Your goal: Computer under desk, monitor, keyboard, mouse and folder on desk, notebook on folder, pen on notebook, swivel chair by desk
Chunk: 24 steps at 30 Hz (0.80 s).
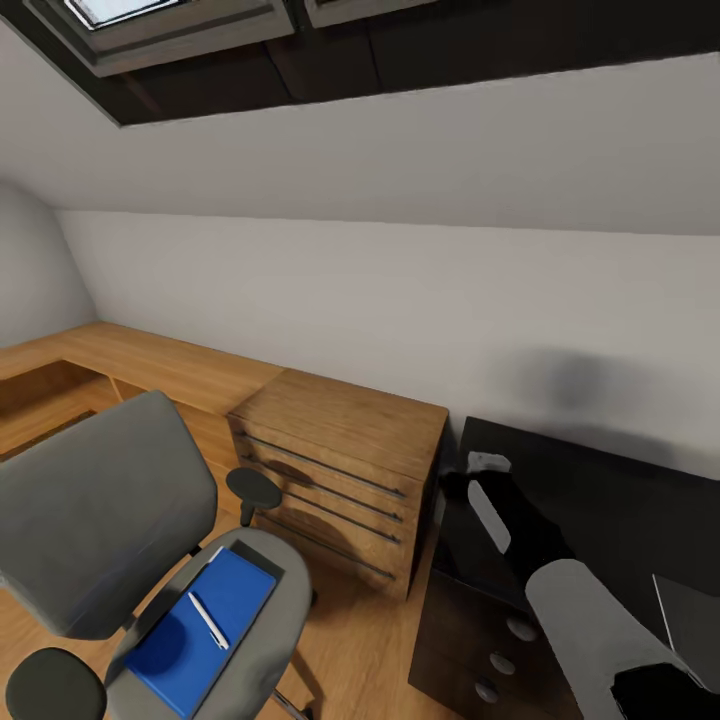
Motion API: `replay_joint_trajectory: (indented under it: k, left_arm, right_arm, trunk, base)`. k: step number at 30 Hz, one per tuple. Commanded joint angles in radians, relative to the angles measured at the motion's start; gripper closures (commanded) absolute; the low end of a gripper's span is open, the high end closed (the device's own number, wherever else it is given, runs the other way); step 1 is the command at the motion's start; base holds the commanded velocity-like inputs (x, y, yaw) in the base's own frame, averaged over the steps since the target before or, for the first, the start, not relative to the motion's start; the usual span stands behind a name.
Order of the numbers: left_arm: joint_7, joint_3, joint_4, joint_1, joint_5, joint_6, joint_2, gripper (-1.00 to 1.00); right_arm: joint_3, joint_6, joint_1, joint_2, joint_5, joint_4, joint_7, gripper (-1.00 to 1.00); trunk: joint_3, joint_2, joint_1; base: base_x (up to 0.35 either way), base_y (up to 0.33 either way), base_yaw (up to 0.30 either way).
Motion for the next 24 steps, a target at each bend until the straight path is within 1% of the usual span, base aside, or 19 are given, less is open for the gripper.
replay_joint_trajectory:
  k: [1,2,3,4,5,6,9,12,13,15,17,24]
  left_arm:
    - [0.002,0.001,0.0,-0.001,0.001,-0.003,0.0,-1.0]
    - [0.002,0.001,0.001,-0.001,0.001,-0.003,0.0,-1.0]
    - [0.002,0.001,0.001,-0.001,0.001,-0.003,0.0,-1.0]
    - [0.002,0.001,0.001,-0.001,0.002,-0.003,0.0,-1.0]
    - [0.002,0.001,0.001,-0.001,0.002,-0.003,0.0,-1.0]
    - [0.002,0.001,0.001,-0.001,0.002,-0.003,0.0,-1.0]
    - [0.003,0.001,0.001,-0.001,0.002,-0.003,0.0,-1.0]
    - [0.003,0.001,0.002,-0.001,0.002,-0.003,0.0,-1.0]
    - [0.003,0.001,0.002,-0.001,0.002,-0.003,0.0,-1.0]
    - [0.003,0.001,0.002,-0.001,0.002,-0.003,0.0,-1.0]
    - [0.003,0.001,0.002,-0.001,0.002,-0.003,0.001,-1.0]
    - [0.003,0.001,0.002,-0.001,0.002,-0.003,0.001,-1.0]
  right_arm:
    - [0.003,0.03,0.036,-0.004,-0.013,-0.087,-0.017,1.0]
    - [-0.001,0.057,0.08,-0.006,-0.014,-0.167,-0.03,1.0]
    - [-0.011,0.095,0.14,-0.008,-0.014,-0.279,-0.063,1.0]
    - [-0.018,0.119,0.168,-0.007,-0.014,-0.346,-0.09,1.0]
    - [-0.02,0.129,0.178,-0.007,-0.014,-0.376,-0.103,1.0]
    - [-0.024,0.146,0.193,-0.006,-0.015,-0.426,-0.124,1.0]
    - [-0.027,0.164,0.212,-0.005,-0.016,-0.481,-0.147,1.0]
    - [-0.029,0.171,0.221,-0.004,-0.019,-0.504,-0.156,1.0]
    - [-0.03,0.174,0.225,-0.004,-0.031,-0.512,-0.159,1.0]
    - [-0.03,0.177,0.23,-0.006,-0.061,-0.519,-0.162,1.0]
    - [-0.03,0.177,0.235,-0.007,-0.076,-0.521,-0.162,1.0]
    - [-0.03,0.175,0.24,-0.007,-0.087,-0.52,-0.163,1.0]
  trunk:
    - [0.002,0.007,-0.004]
    - [0.005,0.014,-0.008]
    - [0.008,0.021,-0.012]
    - [0.011,0.028,-0.015]
    - [0.015,0.035,-0.019]
    - [0.018,0.042,-0.023]
    - [0.027,0.063,-0.035]
    - [0.037,0.084,-0.046]
    - [0.04,0.091,-0.05]
    - [0.046,0.105,-0.058]
    - [0.052,0.119,-0.065]
    - [0.074,0.168,-0.092]
  base:
    - [0.0,0.0,0.0]
    - [0.0,0.0,0.0]
    - [0.0,0.0,0.0]
    - [0.0,0.0,0.0]
    - [0.0,0.0,0.0]
    - [0.0,0.0,0.0]
    - [0.0,0.0,0.0]
    - [-0.011,0.0,0.0]
    - [-0.16,0.0,0.0]
    - [-0.263,0.0,0.0]
    - [-0.307,0.0,0.0]
    - [-0.333,0.0,0.0]
